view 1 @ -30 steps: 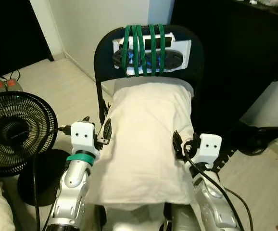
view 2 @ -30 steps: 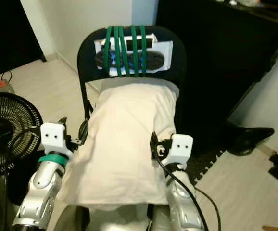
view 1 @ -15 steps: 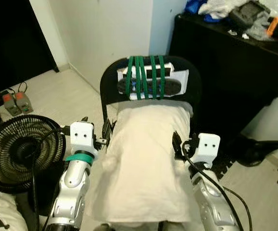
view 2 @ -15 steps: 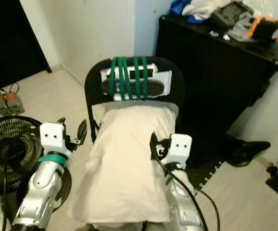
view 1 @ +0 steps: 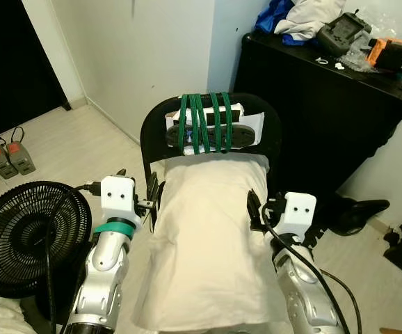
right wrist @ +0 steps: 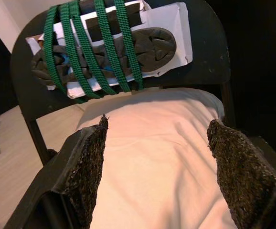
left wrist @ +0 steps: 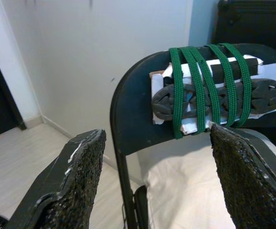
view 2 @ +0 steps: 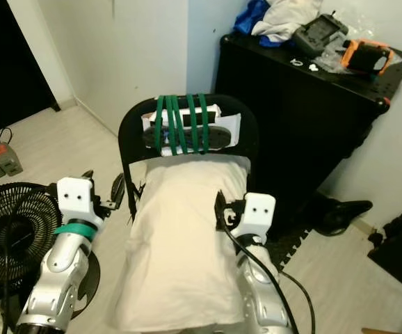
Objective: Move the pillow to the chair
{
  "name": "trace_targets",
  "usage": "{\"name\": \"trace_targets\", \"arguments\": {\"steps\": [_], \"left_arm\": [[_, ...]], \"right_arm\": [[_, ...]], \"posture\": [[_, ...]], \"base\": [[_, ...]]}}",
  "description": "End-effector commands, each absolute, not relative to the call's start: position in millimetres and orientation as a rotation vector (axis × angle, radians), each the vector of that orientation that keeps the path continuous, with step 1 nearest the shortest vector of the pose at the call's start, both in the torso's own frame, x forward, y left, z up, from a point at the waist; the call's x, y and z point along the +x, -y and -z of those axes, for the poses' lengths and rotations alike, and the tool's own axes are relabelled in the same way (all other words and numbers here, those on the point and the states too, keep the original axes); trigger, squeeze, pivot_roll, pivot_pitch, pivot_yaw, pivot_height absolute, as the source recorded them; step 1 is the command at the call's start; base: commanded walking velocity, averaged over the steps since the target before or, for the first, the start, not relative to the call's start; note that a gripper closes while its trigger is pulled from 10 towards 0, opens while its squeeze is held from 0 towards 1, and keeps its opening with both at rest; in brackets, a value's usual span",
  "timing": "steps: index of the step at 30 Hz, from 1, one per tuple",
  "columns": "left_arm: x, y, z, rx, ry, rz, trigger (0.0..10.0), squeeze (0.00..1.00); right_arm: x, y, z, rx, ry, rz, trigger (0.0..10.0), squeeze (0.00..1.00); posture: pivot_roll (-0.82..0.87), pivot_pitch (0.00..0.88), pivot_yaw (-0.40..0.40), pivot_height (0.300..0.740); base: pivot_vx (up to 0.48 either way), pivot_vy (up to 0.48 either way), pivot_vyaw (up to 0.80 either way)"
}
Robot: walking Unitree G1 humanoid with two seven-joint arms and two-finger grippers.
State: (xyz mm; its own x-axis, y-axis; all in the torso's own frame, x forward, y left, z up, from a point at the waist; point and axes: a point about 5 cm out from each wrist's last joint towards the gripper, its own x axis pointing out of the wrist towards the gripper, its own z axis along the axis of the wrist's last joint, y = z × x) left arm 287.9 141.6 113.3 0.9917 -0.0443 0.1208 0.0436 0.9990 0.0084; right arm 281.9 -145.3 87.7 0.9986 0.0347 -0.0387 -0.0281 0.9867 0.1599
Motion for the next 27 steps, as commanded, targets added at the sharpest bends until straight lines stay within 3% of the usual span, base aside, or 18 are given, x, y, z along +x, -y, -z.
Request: {"name": "trace_targets", "arguments": {"steps": [1,10,24,27], "left_arm": [[285.2,-143.9,-108.1,0.008,0.102,0.037,10.0,0.0],[284.2,-141.0,-100.2,-0.09,0.02,0.051,10.0,0.0],[283.9,-136.5,-100.2,-0.064,0.021,0.075,10.0,0.0],[283.9,-135.5,-100.2,-0.058,0.019,0.081,10.0,0.0]], "right_arm": [[278.7,146.3,-79.3,0.169,-0.084,-0.021,10.0,0.0],[279.3,146.3,-75.5,0.178,-0.109,-0.005,10.0,0.0],[276.3,143.2,-72.9,0.179,-0.119,-0.031,10.0,0.0],[276.3,142.9,-73.0,0.181,-0.119,-0.032,10.0,0.0]], "posture": [[0.01,0.0,0.05,0.74],[0.01,0.0,0.053,0.74],[0.01,0.0,0.054,0.74],[0.01,0.0,0.054,0.74]], "base": [[0.0,0.0,0.0],[0.0,0.0,0.0],[0.0,0.0,0.0],[0.0,-0.48,0.0]]}}
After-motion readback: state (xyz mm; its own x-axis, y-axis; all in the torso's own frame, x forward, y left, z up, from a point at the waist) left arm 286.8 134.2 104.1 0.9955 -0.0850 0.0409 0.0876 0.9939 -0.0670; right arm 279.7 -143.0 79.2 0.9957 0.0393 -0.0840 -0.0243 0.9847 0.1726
